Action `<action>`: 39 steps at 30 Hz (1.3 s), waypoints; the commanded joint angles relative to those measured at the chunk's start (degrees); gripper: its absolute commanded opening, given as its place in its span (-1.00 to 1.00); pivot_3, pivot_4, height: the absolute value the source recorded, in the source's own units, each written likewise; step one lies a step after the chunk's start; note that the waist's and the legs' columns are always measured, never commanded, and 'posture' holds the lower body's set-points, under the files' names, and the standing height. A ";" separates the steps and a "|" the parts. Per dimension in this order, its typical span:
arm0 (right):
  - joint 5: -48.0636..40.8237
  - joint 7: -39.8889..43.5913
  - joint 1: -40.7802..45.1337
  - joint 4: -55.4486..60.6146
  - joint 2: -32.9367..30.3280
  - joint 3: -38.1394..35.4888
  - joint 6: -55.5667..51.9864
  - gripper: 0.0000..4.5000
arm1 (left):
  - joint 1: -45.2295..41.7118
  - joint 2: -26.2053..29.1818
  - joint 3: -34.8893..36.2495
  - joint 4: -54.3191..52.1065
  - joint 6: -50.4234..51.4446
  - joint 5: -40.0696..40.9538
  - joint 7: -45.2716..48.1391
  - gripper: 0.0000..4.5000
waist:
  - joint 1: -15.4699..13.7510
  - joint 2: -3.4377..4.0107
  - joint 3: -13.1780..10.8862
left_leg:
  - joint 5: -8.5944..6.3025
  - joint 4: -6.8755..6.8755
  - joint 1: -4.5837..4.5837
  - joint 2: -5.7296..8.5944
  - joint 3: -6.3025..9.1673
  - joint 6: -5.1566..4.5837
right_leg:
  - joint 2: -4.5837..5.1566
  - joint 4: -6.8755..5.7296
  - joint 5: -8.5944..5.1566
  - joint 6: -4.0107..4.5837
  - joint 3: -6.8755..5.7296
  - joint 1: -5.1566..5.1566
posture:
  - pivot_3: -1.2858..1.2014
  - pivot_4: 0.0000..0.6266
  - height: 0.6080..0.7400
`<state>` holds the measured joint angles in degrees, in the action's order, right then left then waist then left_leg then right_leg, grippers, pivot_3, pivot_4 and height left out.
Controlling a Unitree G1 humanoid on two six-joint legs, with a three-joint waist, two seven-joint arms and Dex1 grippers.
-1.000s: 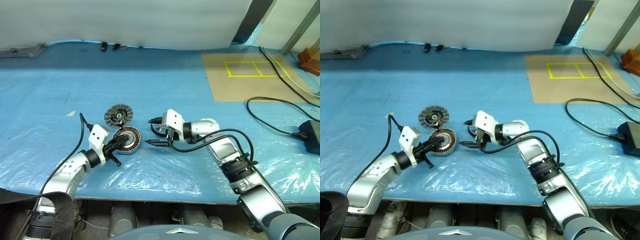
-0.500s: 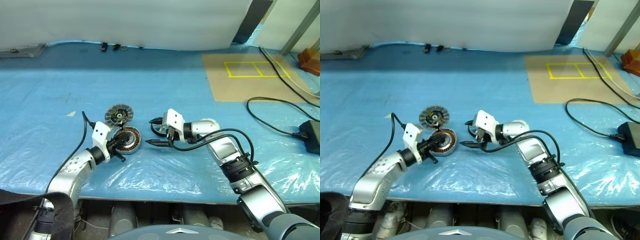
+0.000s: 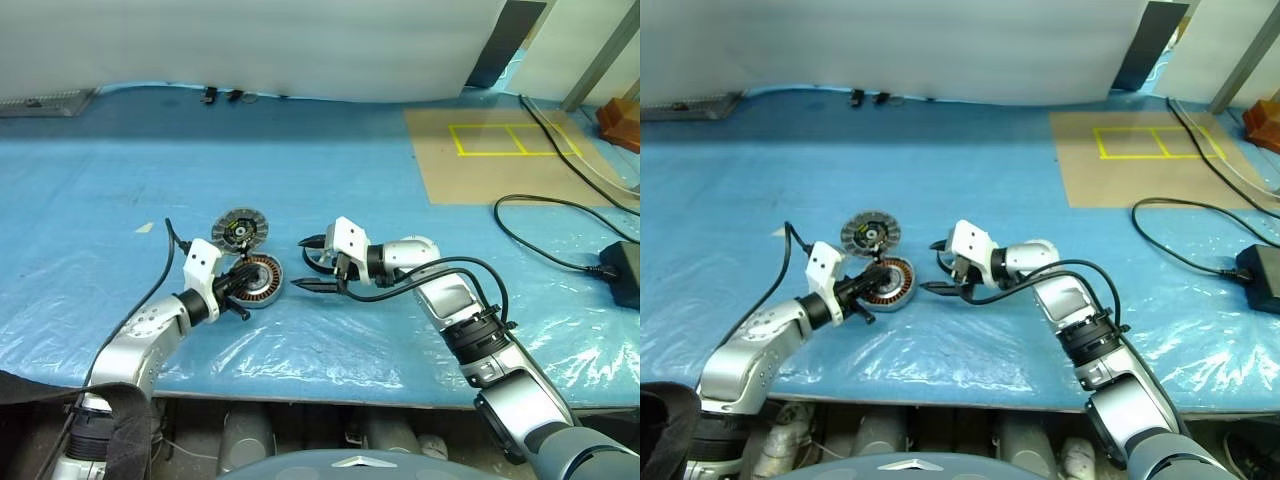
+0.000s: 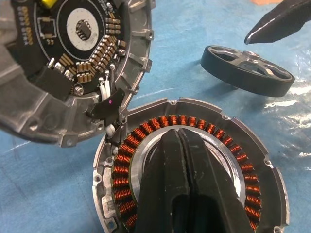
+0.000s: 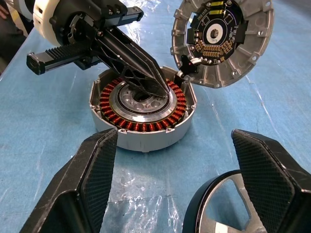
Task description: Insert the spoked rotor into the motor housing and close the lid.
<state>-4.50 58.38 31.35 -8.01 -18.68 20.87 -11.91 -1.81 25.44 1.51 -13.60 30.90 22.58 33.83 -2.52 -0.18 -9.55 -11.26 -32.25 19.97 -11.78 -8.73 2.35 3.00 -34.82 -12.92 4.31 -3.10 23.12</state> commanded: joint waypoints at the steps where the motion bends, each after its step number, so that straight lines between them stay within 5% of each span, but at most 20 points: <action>1: -0.30 -0.13 1.13 1.36 -0.04 -0.73 0.78 0.72 | 1.72 2.36 -3.83 1.50 4.54 -1.74 1.24 -1.00 | 0.01 0.02 0.01 | 0.00 0.02 0.00 0.00 0.00 0.00 | 0.00 0.01 0.01 0.02 0.00 0.00 | 0.03 -0.52 1.00; 13: 0.22 -0.06 1.17 1.07 -0.18 -0.52 1.32 0.72 | 2.52 8.43 -3.16 -2.32 9.29 -0.13 2.91 -1.00 | 0.33 0.22 0.09 | 0.00 0.15 -0.04 0.00 -0.02 0.01 | -0.01 0.07 -0.05 -0.01 0.01 0.03 | 0.03 -0.52 1.00; 22: 0.81 -0.06 0.86 0.27 -0.07 -0.47 2.74 0.72 | 2.84 0.33 6.67 -4.05 -4.28 6.00 3.78 -1.00 | 0.14 0.13 0.00 | 0.00 0.13 0.15 0.00 -0.04 0.01 | -0.01 0.09 0.13 0.31 0.00 0.34 | 0.03 -0.52 1.00; 39: 1.20 0.23 0.93 -0.67 -0.06 -0.32 3.39 0.72 | 4.67 4.11 -0.38 -2.78 -4.41 -1.50 4.10 -1.00 | 0.14 0.08 -0.04 | 0.00 0.14 0.12 0.00 -0.02 0.00 | -0.01 0.09 0.13 0.30 -0.01 0.33 | 0.03 -0.52 1.00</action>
<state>-3.13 58.62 31.35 -9.54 -18.78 20.91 -9.71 2.38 28.52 2.37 -16.07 26.01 22.82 37.60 -2.38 -0.10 -9.58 -11.26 -32.11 20.08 -11.78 -8.76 2.36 2.99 -34.73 -12.80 4.60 -3.11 23.44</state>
